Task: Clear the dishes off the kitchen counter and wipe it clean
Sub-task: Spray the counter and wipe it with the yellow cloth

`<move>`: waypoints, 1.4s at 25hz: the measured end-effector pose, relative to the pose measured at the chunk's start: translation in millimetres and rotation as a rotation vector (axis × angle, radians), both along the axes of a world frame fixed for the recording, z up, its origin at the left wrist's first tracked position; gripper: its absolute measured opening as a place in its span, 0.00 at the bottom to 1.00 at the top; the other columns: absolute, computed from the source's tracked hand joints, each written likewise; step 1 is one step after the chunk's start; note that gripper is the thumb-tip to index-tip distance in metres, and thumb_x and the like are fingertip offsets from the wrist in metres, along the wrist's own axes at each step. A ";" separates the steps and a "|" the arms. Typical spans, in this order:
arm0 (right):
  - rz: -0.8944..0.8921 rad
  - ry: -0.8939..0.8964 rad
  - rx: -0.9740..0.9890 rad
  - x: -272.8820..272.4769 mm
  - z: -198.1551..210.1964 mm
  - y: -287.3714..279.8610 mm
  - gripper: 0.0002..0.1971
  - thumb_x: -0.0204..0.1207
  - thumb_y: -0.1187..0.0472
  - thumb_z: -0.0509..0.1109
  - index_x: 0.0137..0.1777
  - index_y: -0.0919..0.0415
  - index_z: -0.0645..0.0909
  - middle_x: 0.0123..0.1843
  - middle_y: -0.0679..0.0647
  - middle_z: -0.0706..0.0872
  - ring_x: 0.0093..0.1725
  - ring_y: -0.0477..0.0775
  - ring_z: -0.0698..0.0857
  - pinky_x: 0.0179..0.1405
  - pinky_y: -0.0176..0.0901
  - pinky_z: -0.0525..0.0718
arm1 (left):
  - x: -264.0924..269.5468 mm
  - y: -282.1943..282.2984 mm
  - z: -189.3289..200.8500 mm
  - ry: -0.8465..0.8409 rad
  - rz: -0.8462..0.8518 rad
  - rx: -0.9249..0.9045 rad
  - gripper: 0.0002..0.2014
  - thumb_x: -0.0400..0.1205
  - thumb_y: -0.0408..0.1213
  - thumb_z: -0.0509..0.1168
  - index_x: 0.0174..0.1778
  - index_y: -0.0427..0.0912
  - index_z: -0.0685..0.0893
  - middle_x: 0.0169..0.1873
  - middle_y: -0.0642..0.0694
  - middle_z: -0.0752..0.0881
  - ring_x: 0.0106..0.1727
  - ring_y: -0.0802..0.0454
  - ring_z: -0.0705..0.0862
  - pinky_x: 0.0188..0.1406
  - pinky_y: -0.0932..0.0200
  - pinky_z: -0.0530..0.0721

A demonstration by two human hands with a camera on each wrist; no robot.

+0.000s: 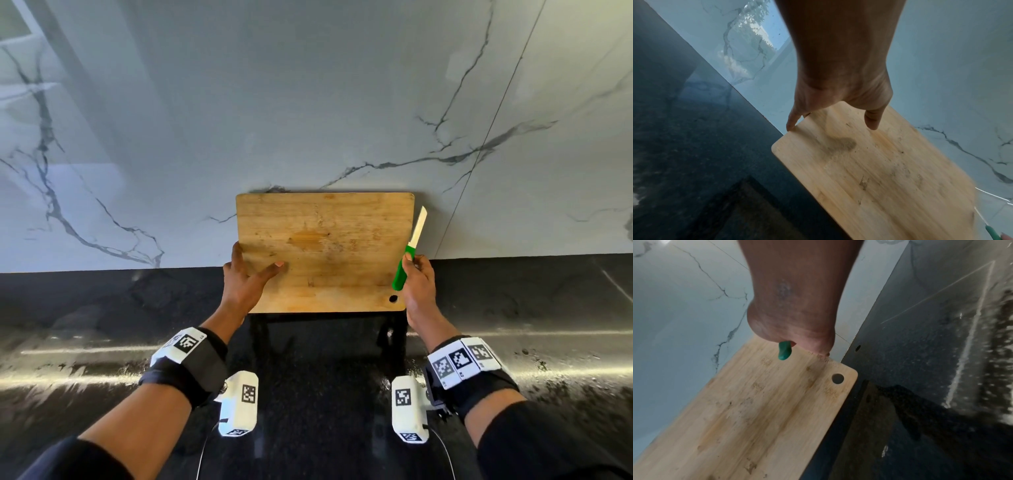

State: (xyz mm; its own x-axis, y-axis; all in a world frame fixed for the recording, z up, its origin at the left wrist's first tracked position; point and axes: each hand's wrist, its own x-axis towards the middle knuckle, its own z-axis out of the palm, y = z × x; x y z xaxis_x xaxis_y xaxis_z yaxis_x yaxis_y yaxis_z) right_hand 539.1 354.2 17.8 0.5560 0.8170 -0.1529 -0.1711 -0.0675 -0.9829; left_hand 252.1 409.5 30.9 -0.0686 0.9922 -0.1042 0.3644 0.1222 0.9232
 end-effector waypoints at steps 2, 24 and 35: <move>0.006 -0.014 -0.012 -3.3 1.6 -10.0 0.07 0.87 0.54 0.61 0.46 0.52 0.74 0.55 0.59 0.73 0.45 0.50 0.74 0.41 0.42 0.73 | -4.1 -8.2 1.1 0.038 -0.002 0.002 0.54 0.59 0.68 0.75 0.80 0.56 0.60 0.68 0.45 0.68 0.68 0.44 0.71 0.72 0.40 0.73; -0.058 -0.170 -0.002 -117.1 14.0 -234.9 0.12 0.86 0.54 0.62 0.40 0.52 0.72 0.44 0.54 0.73 0.35 0.46 0.73 0.24 0.28 0.73 | -135.9 -211.7 -23.8 0.013 -0.091 0.134 0.49 0.61 0.71 0.77 0.77 0.65 0.64 0.65 0.46 0.81 0.69 0.43 0.79 0.71 0.37 0.76; -0.066 -0.140 -0.084 -189.5 -13.6 -368.5 0.11 0.85 0.55 0.64 0.40 0.52 0.76 0.45 0.59 0.78 0.39 0.53 0.77 0.34 0.45 0.75 | -212.0 -327.7 -62.1 0.115 -0.158 -0.054 0.55 0.61 0.75 0.73 0.81 0.56 0.61 0.65 0.50 0.83 0.68 0.45 0.80 0.70 0.38 0.78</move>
